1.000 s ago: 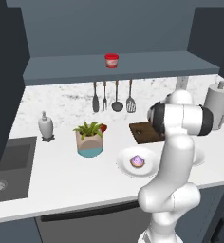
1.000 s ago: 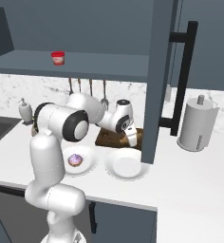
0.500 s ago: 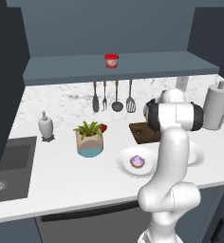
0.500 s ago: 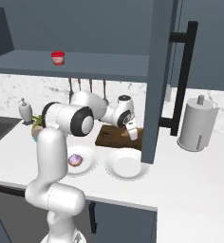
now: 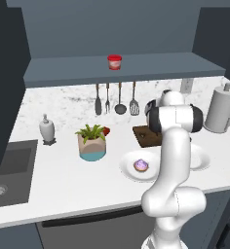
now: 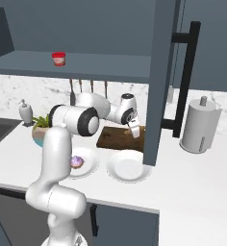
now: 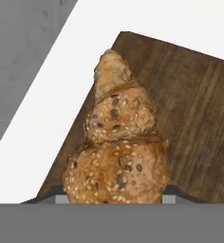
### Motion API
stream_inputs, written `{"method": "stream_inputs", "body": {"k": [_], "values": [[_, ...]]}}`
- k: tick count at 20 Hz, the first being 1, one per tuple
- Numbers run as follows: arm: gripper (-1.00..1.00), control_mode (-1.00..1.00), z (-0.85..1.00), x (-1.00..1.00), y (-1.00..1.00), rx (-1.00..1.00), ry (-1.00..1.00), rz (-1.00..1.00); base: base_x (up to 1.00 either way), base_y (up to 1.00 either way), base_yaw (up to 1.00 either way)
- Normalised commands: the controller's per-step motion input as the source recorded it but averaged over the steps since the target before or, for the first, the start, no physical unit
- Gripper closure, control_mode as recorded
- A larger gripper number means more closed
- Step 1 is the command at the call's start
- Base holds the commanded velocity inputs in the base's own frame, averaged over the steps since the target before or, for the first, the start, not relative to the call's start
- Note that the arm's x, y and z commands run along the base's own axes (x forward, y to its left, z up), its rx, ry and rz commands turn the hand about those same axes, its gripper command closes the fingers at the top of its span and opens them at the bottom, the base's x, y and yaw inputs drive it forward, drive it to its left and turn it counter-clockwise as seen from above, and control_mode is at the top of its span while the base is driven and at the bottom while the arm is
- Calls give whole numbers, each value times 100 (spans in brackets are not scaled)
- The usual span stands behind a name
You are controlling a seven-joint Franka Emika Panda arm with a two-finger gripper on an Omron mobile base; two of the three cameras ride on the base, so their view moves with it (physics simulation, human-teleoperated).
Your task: From the different types of pastries on the counter, select a croissant and place it on the cutting board. Then retrieve a jar of jam from the cabinet and place it alongside the croissant on the cutting board.
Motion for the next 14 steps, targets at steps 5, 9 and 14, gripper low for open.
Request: {"method": "stream_inputs", "body": {"k": [5,9,14], "values": [[100,-100,-19,-1,0,0,0,-6,0,0,0],[100,-100,-17,0,0,0,0,-6,0,0,0],[-100,-100,-9,11,6,0,0,-4,0,0,0]]}}
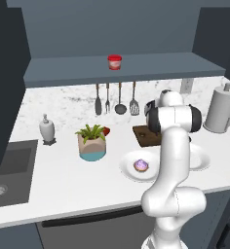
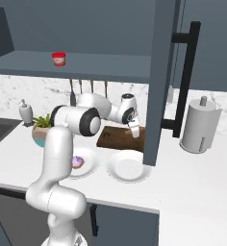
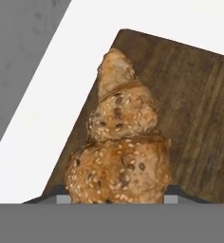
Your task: From the different types of pastries on the counter, select a croissant and place it on the cutting board. Then retrieve a jar of jam from the cabinet and place it alongside the croissant on the cutting board.
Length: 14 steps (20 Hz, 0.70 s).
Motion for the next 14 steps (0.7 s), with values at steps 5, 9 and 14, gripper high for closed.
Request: {"method": "stream_inputs", "body": {"k": [5,9,14], "values": [[-100,-100,32,2,0,0,-3,-3,0,0,0],[-100,-100,49,0,0,0,-1,-1,0,0,0],[-100,-100,50,-12,0,0,-3,-2,0,0,0]]}}
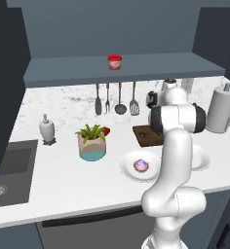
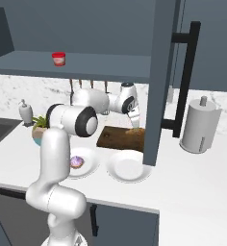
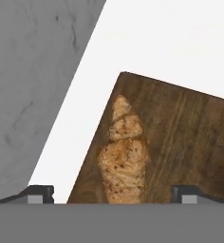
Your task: From the different types of pastries on the counter, select a croissant and place it on the cutting board. Then retrieve a jar of jam from the cabinet and place it alongside the croissant on the cutting board.
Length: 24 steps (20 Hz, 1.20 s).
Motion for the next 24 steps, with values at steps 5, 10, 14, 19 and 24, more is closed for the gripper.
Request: {"method": "stream_inputs", "body": {"k": [5,10,14,19,24], "values": [[-100,-100,16,-77,0,-1,-6,0,0,0,0],[-100,-100,0,-99,2,-7,-9,1,0,0,0],[-100,-100,0,-84,0,-3,-12,0,0,0,0],[-100,-100,0,-62,0,0,-17,0,0,0,0],[-100,-100,4,-81,0,0,-29,3,0,0,0]]}}
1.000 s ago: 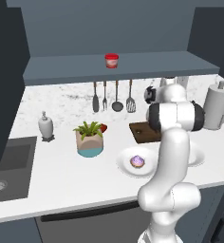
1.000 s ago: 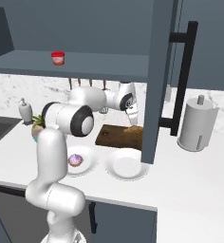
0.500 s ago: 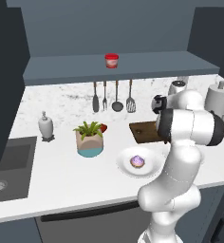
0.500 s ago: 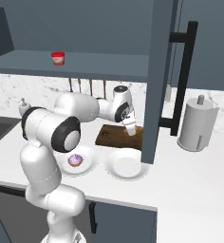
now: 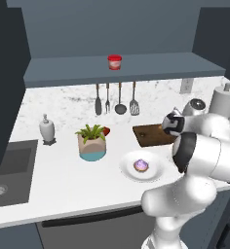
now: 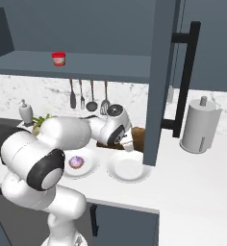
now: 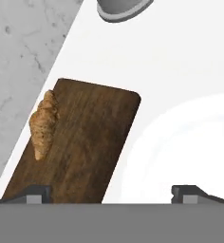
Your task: From the different types of pastries on the counter, select a croissant and place it on the cutting board. Then retrieve a jar of jam from the cabinet and place it alongside the croissant on the cutting board.
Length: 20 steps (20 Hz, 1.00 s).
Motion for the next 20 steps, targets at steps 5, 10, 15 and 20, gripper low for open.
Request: {"method": "stream_inputs", "body": {"k": [5,10,15,20], "values": [[-100,-100,28,-67,2,-4,-31,16,0,0,0],[-100,-100,32,-44,18,-11,-27,25,0,0,0],[-100,-100,35,-23,32,-19,-22,32,0,0,0],[-100,-100,43,-17,38,-24,-21,35,0,0,0]]}}
